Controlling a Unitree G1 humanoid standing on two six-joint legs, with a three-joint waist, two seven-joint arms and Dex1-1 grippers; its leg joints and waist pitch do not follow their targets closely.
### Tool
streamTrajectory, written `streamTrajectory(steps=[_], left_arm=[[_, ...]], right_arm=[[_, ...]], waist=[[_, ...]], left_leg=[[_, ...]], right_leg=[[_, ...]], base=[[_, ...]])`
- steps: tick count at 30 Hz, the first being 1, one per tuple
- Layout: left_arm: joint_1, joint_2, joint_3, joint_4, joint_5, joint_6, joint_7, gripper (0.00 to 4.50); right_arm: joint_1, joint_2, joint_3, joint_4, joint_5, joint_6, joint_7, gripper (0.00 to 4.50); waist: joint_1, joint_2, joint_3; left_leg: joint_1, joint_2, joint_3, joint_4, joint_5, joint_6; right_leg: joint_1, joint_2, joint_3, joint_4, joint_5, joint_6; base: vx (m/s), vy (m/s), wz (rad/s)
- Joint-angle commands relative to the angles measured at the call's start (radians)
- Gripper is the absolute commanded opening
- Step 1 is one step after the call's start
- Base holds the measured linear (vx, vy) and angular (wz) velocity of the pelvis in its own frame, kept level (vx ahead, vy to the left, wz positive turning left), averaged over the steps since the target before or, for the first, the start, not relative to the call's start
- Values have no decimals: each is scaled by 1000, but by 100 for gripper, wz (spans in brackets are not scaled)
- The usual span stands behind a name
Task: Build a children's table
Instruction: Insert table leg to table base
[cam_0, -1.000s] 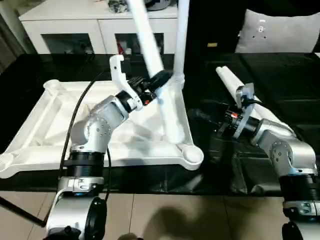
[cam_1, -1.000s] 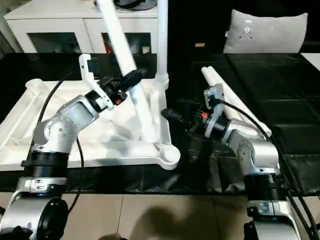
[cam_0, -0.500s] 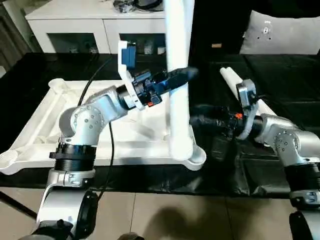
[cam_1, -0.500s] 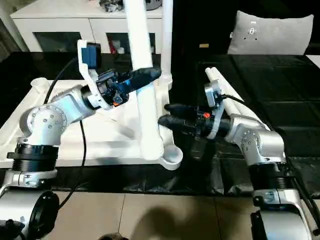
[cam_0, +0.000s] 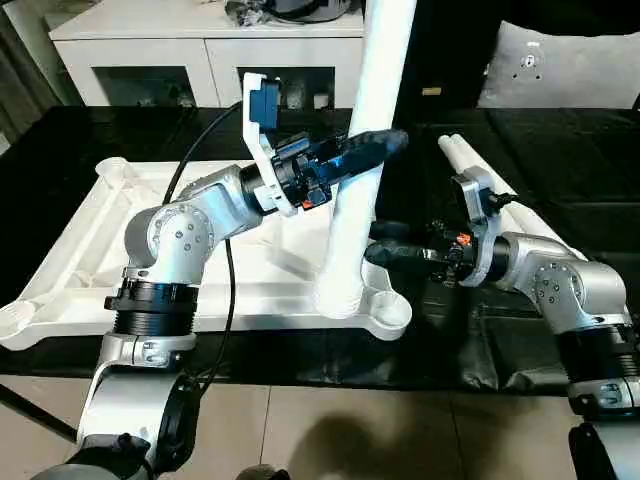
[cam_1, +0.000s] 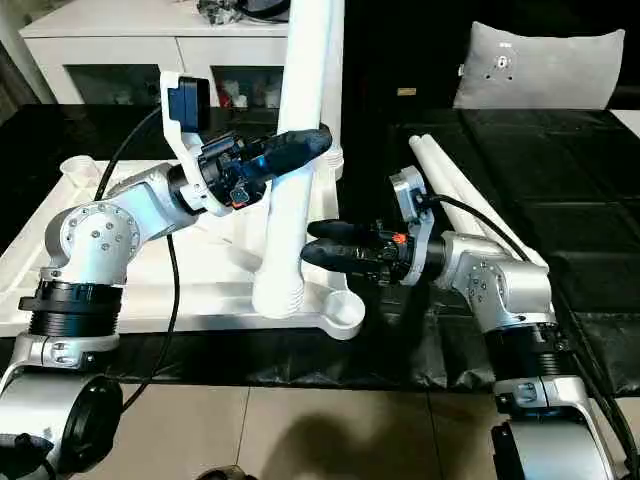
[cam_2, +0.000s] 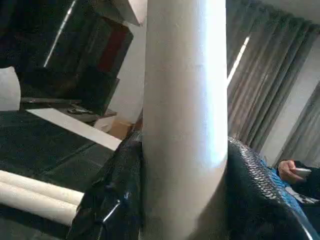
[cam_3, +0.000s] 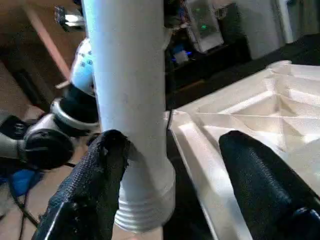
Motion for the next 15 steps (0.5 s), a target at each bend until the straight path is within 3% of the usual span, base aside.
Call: streamTrajectory(steps=[1, 7, 15], left_arm=[[-14, -9, -25, 4, -2, 0, -21, 182], [1, -17, -25, 0, -25, 11, -63, 182], [7, -41, -36, -16, -28, 2, -63, 182]], right_arm=[[-22, -6, 3, -42, 29, 13, 32, 354], [-11, -25, -11, -90, 77, 39, 88, 388], [-24, -8, 40, -82, 24, -16, 82, 414]], waist=[[4, -14, -77], [14, -18, -77], [15, -21, -77]], left_leg=[[7, 54, -18, -56, 2, 106], [7, 55, -18, -55, 12, 116], [6, 54, -17, -55, 14, 100]], right_leg=[[71, -70, 59, -64, -32, -229], [70, -71, 60, -64, -43, -222], [68, -72, 60, -66, -65, -212]], base=[[0, 0, 0], [0, 0, 0], [0, 0, 0]])
